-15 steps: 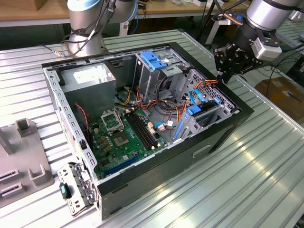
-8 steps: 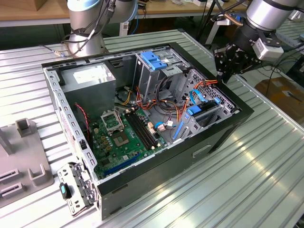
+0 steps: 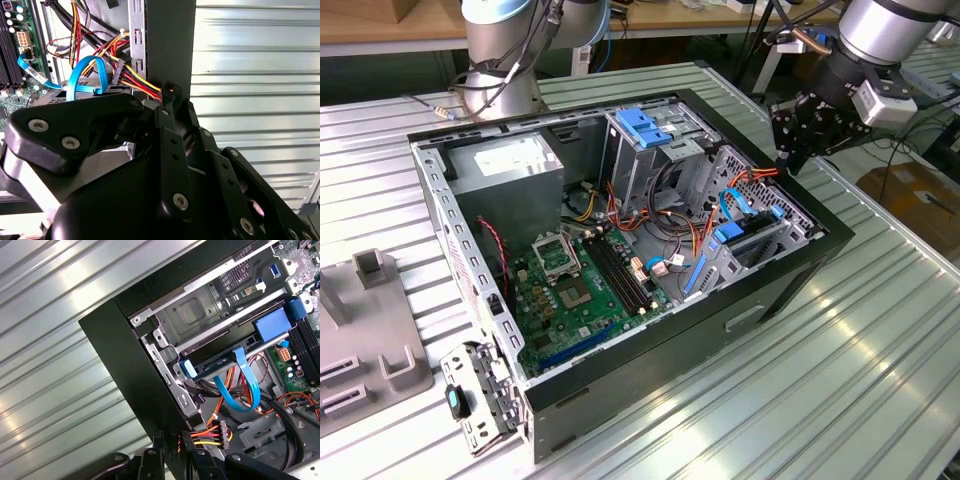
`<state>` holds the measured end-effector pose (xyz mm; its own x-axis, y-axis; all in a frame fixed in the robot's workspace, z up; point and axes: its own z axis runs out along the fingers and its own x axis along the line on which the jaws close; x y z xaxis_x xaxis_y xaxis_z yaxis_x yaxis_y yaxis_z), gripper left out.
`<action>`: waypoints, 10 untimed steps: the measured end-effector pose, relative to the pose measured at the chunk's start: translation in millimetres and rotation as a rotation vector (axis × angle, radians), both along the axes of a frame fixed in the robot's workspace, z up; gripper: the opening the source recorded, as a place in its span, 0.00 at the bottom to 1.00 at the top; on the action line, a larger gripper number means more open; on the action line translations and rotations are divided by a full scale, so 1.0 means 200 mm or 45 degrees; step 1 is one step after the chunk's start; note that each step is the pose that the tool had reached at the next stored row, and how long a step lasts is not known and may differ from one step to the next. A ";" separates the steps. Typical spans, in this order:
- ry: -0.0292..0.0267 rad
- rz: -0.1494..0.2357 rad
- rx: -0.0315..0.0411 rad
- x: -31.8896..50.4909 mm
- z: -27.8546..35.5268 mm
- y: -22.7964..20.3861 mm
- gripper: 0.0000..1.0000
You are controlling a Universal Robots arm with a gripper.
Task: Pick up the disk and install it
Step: 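Insert the second disk wire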
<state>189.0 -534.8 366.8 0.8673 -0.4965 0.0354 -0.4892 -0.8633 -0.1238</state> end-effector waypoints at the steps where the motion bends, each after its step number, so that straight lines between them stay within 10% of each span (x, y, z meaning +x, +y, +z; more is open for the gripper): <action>1: 0.0000 0.000 0.0000 0.000 0.000 0.000 0.27; 10: 0.0000 0.000 0.0000 0.000 0.000 0.000 0.16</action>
